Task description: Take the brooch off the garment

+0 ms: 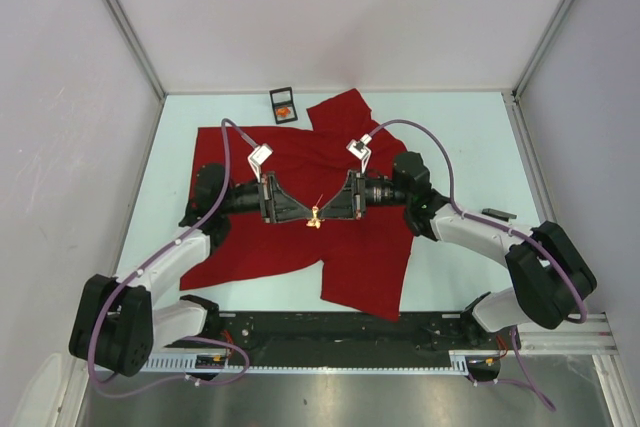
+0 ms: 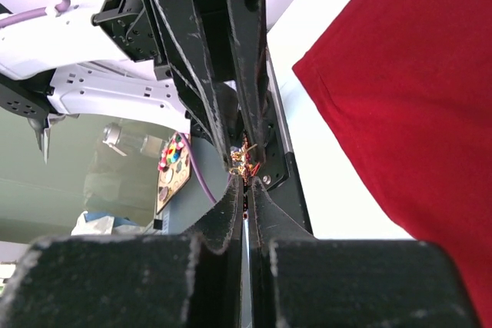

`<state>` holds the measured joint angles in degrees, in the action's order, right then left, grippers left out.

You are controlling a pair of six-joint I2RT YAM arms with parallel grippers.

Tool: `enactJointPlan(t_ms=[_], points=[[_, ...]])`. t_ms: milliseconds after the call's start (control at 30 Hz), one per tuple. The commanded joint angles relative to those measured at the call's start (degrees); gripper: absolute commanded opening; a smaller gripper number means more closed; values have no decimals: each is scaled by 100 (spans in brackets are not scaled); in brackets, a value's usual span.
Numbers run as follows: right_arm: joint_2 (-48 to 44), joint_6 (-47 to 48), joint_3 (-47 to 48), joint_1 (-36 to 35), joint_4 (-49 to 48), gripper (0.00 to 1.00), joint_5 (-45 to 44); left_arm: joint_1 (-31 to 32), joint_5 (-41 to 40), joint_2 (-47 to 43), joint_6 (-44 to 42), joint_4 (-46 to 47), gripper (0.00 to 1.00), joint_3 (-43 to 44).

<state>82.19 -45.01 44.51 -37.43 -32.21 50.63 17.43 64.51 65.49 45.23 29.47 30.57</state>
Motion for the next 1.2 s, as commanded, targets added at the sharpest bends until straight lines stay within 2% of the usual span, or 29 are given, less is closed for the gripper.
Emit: enactJointPlan(t_ms=[0, 133, 467, 633, 933, 1167], points=[[-45, 168, 225, 16, -5, 0, 158, -91, 255, -10, 100, 472, 20, 90], [-28, 168, 225, 25, -23, 0, 175, -91, 308, -2, 117, 515, 16, 64], [-28, 151, 225, 96, 4, 0, 237, -100, 466, 25, 117, 533, 16, 63], [-19, 107, 225, 122, -31, 0, 254, -100, 484, 33, 144, 586, 22, 55], [-28, 37, 225, 122, -128, 0, 272, -91, 510, 113, 144, 577, 23, 37], [-10, -8, 216, 113, -207, 0, 298, -99, 431, 130, 135, 568, 4, 28]])
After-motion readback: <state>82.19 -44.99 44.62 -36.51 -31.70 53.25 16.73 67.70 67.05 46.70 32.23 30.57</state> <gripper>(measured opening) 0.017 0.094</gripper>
